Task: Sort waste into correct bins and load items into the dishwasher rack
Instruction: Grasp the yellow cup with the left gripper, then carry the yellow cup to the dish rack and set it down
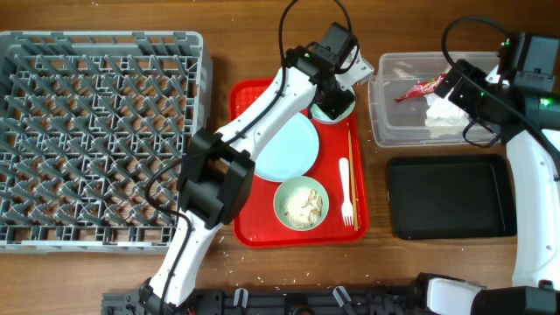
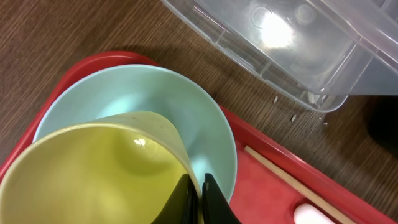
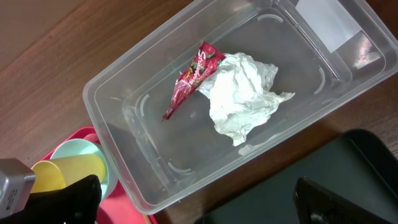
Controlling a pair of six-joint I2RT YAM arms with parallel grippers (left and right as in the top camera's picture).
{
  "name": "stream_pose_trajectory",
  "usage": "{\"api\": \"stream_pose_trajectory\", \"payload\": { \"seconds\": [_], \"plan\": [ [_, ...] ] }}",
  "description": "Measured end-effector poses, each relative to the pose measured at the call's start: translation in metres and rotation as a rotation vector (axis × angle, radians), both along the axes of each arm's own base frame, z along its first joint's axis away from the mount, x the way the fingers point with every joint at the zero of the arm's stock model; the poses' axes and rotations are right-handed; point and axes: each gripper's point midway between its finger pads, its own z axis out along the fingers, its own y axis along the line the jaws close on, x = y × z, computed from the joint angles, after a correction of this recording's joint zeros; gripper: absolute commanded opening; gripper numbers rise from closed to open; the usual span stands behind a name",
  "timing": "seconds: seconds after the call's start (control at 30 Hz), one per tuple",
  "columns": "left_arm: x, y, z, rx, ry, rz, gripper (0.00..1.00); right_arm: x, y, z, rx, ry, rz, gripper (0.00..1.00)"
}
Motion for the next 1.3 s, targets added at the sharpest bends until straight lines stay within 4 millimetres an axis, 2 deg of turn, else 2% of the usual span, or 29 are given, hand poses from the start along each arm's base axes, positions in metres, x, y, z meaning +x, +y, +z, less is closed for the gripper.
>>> {"api": "stream_pose_trajectory", "payload": {
  "seconds": [0.1,0.2,0.23,0.33,0.4,0.43,0.47,0.53,0.6,0.63,0.7,0.77,0.8,0.83,0.93,1.0,1.07,1.13,1.3],
  "plan": [
    [0.000,0.000,0.002,-0.011,0.017,0.045,0.04,0.000,0.000,0.000,0.000,0.000,0.000,1.00],
    [0.002,0.004,0.012,-0.039,0.051,0.145,0.04,0.000,0.000,0.000,0.000,0.000,0.000,1.00],
    [0.005,0.008,0.021,-0.058,0.059,0.196,0.04,0.000,0.000,0.000,0.000,0.000,0.000,1.00],
    [0.023,0.039,0.089,-0.170,0.027,0.372,0.04,0.000,0.000,0.000,0.000,0.000,0.000,1.00],
    [0.035,0.085,0.148,-0.261,-0.006,0.502,0.04,0.000,0.000,0.000,0.000,0.000,0.000,1.00],
    [0.041,0.117,0.181,-0.323,-0.021,0.568,0.04,0.000,0.000,0.000,0.000,0.000,0.000,0.99],
    [0.044,0.139,0.198,-0.362,-0.022,0.612,0.04,0.000,0.000,0.000,0.000,0.000,0.000,1.00],
    [0.046,0.189,0.216,-0.444,0.049,0.703,0.04,0.000,0.000,0.000,0.000,0.000,0.000,1.00],
    [0.048,0.232,0.214,-0.515,0.157,0.782,0.04,0.000,0.000,0.000,0.000,-0.002,0.000,1.00],
    [0.050,0.261,0.209,-0.548,0.211,0.843,0.04,0.000,0.000,0.000,0.000,-0.002,0.000,1.00],
    [0.044,0.316,0.201,-0.609,0.313,0.965,0.04,0.001,0.000,0.000,0.000,-0.003,0.000,1.00],
    [0.037,0.356,0.195,-0.674,0.374,1.051,0.04,0.001,0.000,0.000,-0.001,-0.003,0.000,1.00],
    [0.034,0.384,0.188,-0.727,0.405,1.105,0.04,0.001,0.000,0.000,-0.001,-0.003,0.000,1.00],
    [0.031,0.405,0.182,-0.772,0.425,1.142,0.04,0.001,0.000,0.000,0.000,-0.003,0.000,1.00],
    [0.022,0.446,0.164,-0.927,0.480,1.195,0.04,0.001,0.000,0.000,-0.001,-0.003,0.000,1.00],
    [0.011,0.476,0.144,-1.056,0.512,1.226,0.04,0.001,0.000,0.001,-0.001,-0.004,0.000,1.00],
    [0.003,0.495,0.129,-1.171,0.504,1.213,0.04,0.001,0.000,0.000,-0.001,-0.003,0.000,1.00],
    [-0.003,0.504,0.118,-1.266,0.476,1.166,0.04,0.001,0.000,0.000,-0.001,-0.003,0.000,1.00],
    [-0.002,0.508,0.110,-1.305,0.418,1.106,0.04,0.001,0.000,0.000,-0.001,-0.003,0.000,1.00]
  ]
}}
